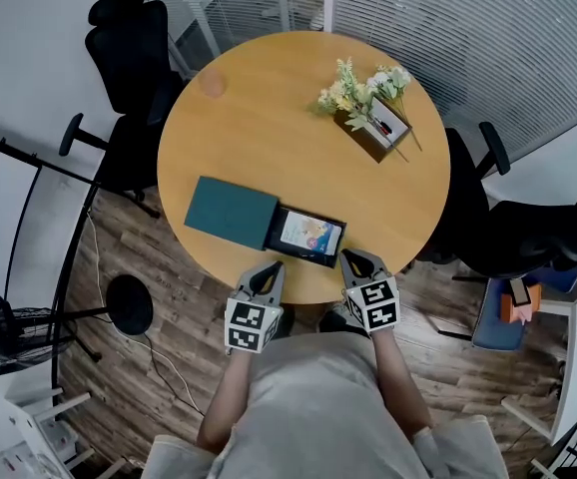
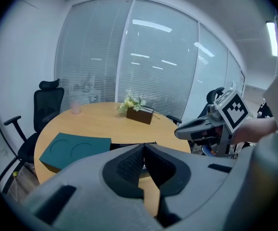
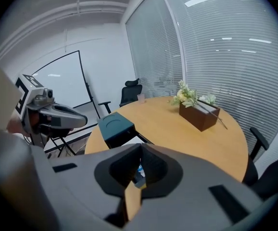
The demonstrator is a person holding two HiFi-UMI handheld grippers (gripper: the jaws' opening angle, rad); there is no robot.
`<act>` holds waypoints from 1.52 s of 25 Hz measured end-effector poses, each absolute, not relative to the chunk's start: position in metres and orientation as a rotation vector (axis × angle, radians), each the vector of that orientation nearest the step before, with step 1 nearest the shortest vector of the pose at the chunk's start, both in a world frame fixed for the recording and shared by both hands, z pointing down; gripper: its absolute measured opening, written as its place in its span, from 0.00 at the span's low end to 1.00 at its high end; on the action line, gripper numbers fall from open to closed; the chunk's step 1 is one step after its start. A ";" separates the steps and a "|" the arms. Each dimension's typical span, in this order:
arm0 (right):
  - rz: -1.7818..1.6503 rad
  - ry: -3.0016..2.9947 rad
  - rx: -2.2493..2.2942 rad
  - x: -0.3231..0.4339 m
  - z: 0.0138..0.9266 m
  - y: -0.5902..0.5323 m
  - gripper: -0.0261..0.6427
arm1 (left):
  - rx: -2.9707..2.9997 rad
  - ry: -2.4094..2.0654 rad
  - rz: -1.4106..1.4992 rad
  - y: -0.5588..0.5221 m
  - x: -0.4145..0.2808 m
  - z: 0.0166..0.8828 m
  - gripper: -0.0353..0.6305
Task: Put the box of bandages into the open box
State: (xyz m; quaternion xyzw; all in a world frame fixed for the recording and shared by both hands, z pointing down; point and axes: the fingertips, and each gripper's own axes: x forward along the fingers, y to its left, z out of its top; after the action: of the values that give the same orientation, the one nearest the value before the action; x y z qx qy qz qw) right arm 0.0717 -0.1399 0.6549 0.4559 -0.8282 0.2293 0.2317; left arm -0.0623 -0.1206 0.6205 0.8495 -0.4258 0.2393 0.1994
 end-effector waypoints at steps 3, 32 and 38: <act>0.641 -2.267 1.260 0.076 0.656 -0.137 0.04 | 2.367 -1.215 0.659 -0.118 -0.066 0.619 0.07; 0.706 -2.197 1.374 0.055 0.661 -0.128 0.04 | 2.447 -1.054 0.653 -0.145 -0.077 0.619 0.07; 0.704 -2.191 1.376 0.054 0.661 -0.126 0.04 | 2.457 -1.021 0.641 -0.147 -0.073 0.622 0.07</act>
State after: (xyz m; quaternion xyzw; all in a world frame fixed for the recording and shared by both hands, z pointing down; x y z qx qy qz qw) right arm 0.0536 -0.1264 0.6611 0.4996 -0.7956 0.2558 0.2282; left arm -0.0728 -0.1466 0.6218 0.8795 -0.3655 0.2292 0.2008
